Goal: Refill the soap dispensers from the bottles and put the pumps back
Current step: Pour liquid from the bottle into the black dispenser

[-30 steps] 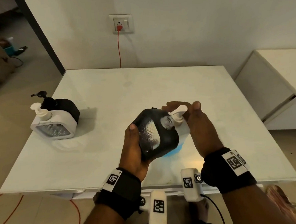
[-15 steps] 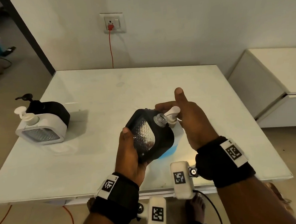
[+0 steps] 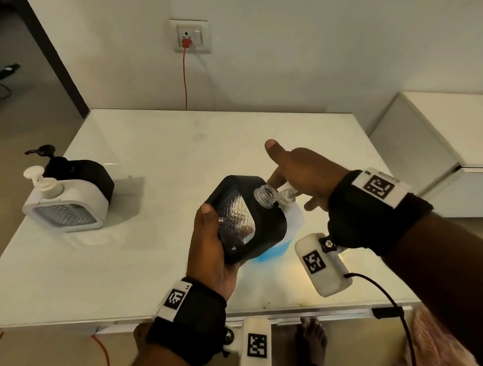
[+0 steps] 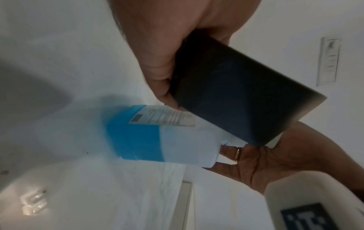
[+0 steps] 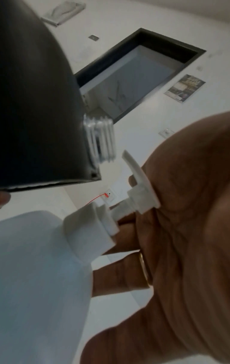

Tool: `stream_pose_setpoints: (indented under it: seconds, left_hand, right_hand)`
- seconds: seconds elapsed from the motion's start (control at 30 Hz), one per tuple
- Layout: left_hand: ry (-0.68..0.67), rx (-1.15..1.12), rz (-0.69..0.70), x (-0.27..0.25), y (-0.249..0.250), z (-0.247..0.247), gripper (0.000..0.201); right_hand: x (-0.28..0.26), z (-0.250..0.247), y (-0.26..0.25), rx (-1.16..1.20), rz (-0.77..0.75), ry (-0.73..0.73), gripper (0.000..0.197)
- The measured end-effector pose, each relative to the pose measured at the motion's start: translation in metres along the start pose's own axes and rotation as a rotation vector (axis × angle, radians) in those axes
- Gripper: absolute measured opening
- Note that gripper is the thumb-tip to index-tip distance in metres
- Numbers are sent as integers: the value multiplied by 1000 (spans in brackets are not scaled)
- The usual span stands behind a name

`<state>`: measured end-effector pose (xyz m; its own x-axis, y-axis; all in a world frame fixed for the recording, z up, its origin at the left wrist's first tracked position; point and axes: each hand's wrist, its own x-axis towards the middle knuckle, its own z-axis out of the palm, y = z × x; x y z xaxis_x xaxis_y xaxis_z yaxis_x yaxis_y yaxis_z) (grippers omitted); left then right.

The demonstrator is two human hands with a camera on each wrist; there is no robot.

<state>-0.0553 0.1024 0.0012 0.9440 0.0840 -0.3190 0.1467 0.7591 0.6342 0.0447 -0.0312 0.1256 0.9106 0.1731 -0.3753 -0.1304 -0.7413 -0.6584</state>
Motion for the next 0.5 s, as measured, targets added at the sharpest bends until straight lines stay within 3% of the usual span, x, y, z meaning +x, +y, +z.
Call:
stream_pose_setpoints:
  seconds: [0.27, 0.4, 0.5]
  left_hand:
    - [38, -18, 24, 1, -2, 4, 53]
    - [54, -23, 20, 3, -3, 4, 56]
    - [70, -19, 16, 4, -5, 3, 60]
  right_hand:
    - [2, 3, -4, 53, 130, -36, 71]
    - [0, 5, -6, 103, 204, -54, 42]
    - [-3, 4, -6, 129, 215, -84, 46]
